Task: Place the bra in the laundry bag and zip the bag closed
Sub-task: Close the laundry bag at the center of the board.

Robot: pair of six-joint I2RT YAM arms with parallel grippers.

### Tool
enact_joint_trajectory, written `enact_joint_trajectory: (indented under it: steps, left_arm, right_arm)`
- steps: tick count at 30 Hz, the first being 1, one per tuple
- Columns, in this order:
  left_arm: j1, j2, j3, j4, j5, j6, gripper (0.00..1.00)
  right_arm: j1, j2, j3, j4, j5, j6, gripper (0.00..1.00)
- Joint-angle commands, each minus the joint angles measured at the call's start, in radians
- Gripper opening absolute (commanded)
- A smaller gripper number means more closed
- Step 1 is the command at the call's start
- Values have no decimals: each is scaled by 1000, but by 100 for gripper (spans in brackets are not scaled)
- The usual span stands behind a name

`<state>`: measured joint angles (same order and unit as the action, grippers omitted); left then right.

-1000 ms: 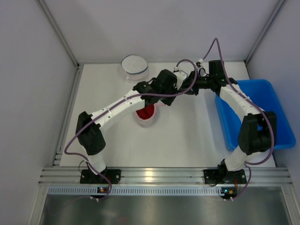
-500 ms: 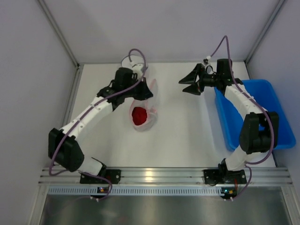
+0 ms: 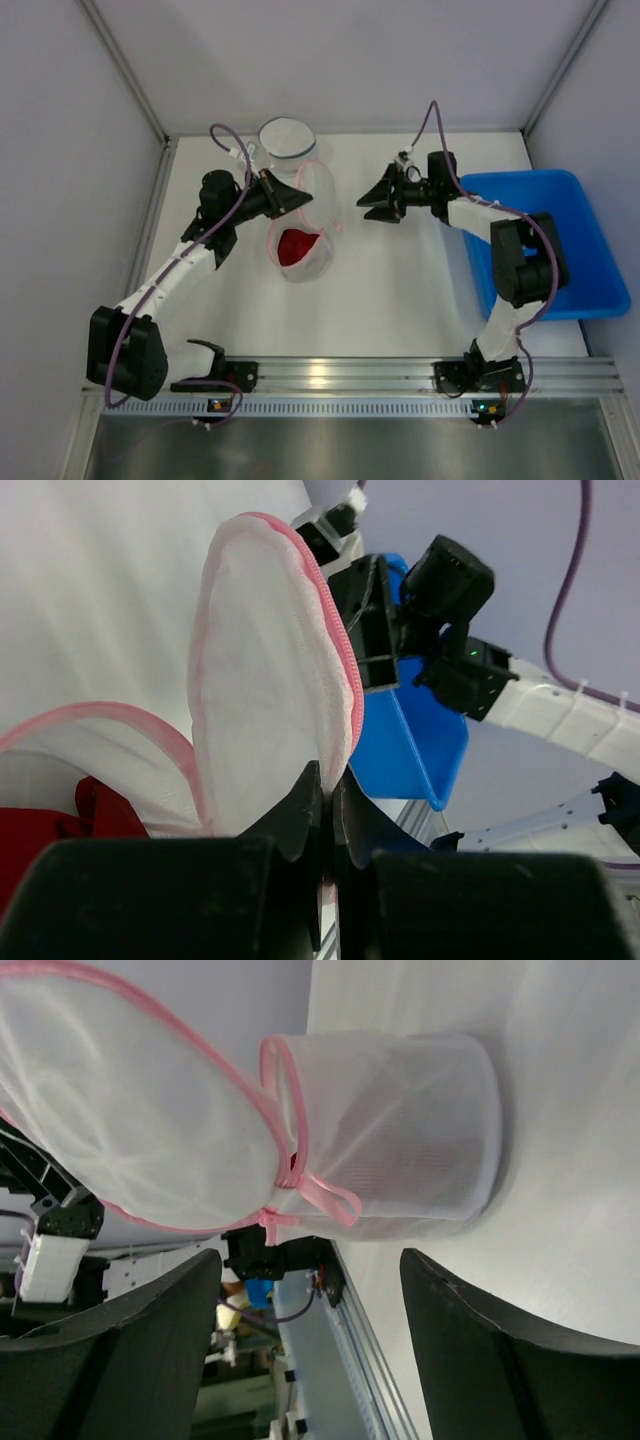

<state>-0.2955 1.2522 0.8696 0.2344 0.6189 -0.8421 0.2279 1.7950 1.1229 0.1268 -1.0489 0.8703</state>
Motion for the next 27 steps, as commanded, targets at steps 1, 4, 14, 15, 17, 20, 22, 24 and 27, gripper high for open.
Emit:
enact_joint_trajectory:
  steps: [1,4,14,15,17,20,22,24,27]
  left_arm:
    - [15,-46,-35,186,36,-103,0]
    - [36,-54,-72,194,33,-140,0]
    - [113,-102,-170,235,22,-235,0]
    - [116,-106,-179,235,19,-239,0]
    - [117,-112,-201,237,16,-258,0]
    - [128,-123,-225,253,12,-278,0]
    - [137,-128,-233,270,13,-294,0]
    - [141,-128,-248,281,18,-310,0]
    - [141,-129,-268,293,13,-339,0]
  right_arm:
    - [68,62,-90,518,-49,206,72]
    - [99,127,-149,810,-53,442,71]
    - [162,279,-146,1295,-22,768,79]
    - [180,287,-131,1329,-22,782,80]
    - [197,311,-117,1332,-22,802,81]
    - [225,331,-109,1297,-20,783,82]
    - [235,340,-113,1275,-17,779,81]
    - [240,354,-109,1281,-16,786,81]
    - [252,371,-91,1324,-13,829,76]
